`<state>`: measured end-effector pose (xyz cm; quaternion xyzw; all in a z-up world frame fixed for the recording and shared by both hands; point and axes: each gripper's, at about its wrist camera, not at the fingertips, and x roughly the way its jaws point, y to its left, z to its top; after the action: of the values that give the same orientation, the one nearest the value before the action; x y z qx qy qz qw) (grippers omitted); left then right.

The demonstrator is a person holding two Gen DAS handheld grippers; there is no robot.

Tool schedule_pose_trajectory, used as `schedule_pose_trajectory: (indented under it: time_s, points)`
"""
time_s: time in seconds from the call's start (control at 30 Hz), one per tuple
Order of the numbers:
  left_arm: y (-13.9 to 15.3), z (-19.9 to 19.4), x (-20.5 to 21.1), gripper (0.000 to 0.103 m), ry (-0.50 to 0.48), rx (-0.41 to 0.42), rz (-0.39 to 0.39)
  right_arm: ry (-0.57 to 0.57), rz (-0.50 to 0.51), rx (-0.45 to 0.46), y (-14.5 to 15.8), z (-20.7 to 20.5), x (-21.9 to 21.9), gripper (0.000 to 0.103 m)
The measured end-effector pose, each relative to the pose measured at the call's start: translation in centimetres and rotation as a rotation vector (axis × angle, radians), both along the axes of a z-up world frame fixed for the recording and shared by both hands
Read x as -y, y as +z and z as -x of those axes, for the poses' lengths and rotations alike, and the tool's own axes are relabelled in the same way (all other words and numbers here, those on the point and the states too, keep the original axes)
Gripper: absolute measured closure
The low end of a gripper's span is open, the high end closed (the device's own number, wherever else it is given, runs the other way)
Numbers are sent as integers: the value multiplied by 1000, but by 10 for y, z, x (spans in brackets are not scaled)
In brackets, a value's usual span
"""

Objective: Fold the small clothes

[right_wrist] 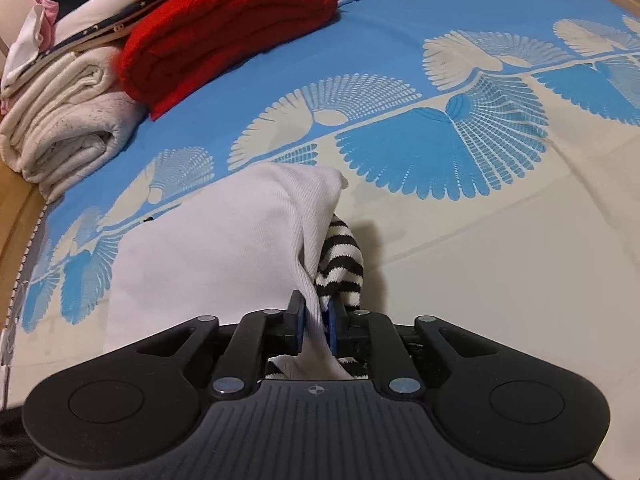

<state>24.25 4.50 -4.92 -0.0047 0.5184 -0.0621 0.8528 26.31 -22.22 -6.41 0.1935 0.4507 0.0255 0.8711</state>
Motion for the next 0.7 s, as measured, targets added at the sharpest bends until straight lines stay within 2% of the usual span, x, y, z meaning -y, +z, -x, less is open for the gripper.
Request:
schedule_pose_trajectory:
  time_s: [0.07,0.17,0.23,0.33,0.37,0.43,0.47,0.53,0.6,0.67,0.7]
  points:
    - [11,4,-7,50,7,29,26,2,43,24,8,4,1,82]
    - [26,10,-17,50,14,55,60,6,88,117,29,19,5,80]
    - [24,11,-21,50,14,35,69,34,85,173,42,29,6,76]
    - [0,9,-20,50,14,-57,36,145,80,204,48,42,-4,73]
    - [-6,9,-18,48,21,-74,27,192,89,188,45,44,-10,72]
    - [-6,13,-19,48,47,-68,31,271,126,76,27,41,-22,66]
    - [-2,15,-18,48,57,-55,37,289,185,-3,13,39,-27,66]
    - [9,20,-17,48,64,-13,44,299,271,-97,-6,39,-32,67]
    - [13,23,-15,46,64,-3,50,288,267,-107,-8,39,-30,67]
    - [8,23,-14,44,57,-34,30,276,265,-109,-6,40,-25,66]
    - [6,24,-12,39,51,-50,11,269,280,-109,-4,42,-24,66]
